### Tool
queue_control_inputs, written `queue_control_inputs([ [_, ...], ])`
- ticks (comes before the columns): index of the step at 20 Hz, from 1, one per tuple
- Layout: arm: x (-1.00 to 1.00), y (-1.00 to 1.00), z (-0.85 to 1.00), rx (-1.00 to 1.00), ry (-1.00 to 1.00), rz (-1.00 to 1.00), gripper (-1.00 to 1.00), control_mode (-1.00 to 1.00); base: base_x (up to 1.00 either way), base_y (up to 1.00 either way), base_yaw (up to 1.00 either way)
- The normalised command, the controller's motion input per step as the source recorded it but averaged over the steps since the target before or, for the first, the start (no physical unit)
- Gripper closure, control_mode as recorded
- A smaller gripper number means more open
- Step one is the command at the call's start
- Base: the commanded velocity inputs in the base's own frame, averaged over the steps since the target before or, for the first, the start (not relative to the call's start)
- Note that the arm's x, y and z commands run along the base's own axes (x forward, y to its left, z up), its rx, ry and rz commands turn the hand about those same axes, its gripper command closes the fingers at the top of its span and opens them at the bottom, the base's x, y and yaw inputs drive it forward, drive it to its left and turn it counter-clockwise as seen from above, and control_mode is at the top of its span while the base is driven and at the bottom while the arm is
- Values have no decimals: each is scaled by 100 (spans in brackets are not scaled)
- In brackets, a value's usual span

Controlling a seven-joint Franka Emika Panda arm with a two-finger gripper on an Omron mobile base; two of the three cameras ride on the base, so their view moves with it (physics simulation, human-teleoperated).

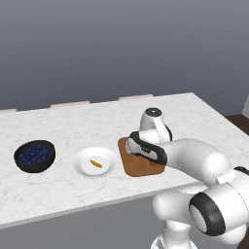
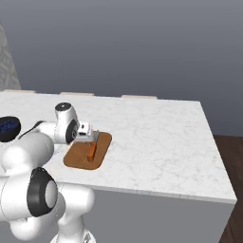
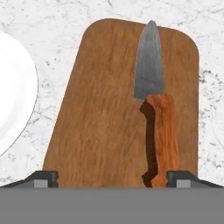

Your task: Pick up the knife from the drawer and place it on the cutting board. Then place the meat from the plate to the cutting board.

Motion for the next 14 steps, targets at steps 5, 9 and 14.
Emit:
queue_control_inputs([
  [5,23,96,23,0,-16,19,-100,-100,0,0,0],
  [9,29,95,10,3,-13,24,-100,-100,0,0,0],
  [14,22,99,5,1,-4,23,-100,-100,0,0,0],
])
